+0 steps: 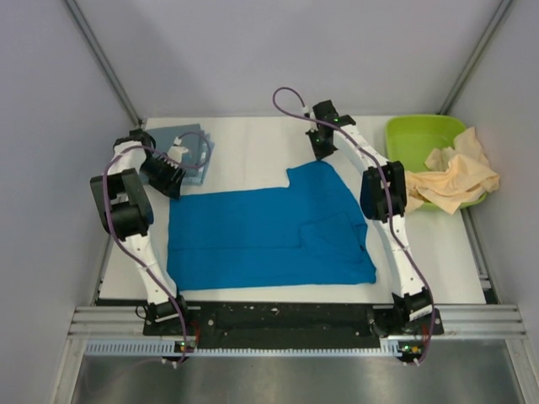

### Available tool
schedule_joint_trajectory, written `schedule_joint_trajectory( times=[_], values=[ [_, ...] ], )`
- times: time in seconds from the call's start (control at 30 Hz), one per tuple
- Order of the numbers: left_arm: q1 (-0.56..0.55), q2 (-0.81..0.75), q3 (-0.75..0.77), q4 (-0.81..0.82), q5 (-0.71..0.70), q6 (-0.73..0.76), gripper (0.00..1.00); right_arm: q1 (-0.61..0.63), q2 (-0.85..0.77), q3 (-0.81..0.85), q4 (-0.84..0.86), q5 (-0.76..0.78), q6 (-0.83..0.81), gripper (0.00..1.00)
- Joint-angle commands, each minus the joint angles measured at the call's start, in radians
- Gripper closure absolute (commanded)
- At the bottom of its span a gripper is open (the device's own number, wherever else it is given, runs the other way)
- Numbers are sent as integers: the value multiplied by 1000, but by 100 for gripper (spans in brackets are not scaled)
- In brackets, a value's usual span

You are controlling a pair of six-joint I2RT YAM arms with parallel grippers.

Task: Fold and stack the t-shirts
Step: Grap the side of the flattened tshirt furthest away from the robot with both arms

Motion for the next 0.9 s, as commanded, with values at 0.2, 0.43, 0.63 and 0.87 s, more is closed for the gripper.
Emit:
schedule_joint_trajectory(
  times=[0.2, 0.43, 0.63, 0.87],
  values=[
    [-14, 22, -19, -14, -46, 51, 57, 6, -165, -57, -57, -61, 8, 100],
    [-12, -32, -55, 16, 9, 40, 100, 4, -274, -166, -45, -47, -7, 100],
    [-6, -318, -265, 98, 31, 66, 100, 4, -566, -479, -28, -66, 19, 100],
    [-5, -538, -453, 62, -1, 130, 100, 3, -1034, -986, -6, -44, 122, 100]
  ],
)
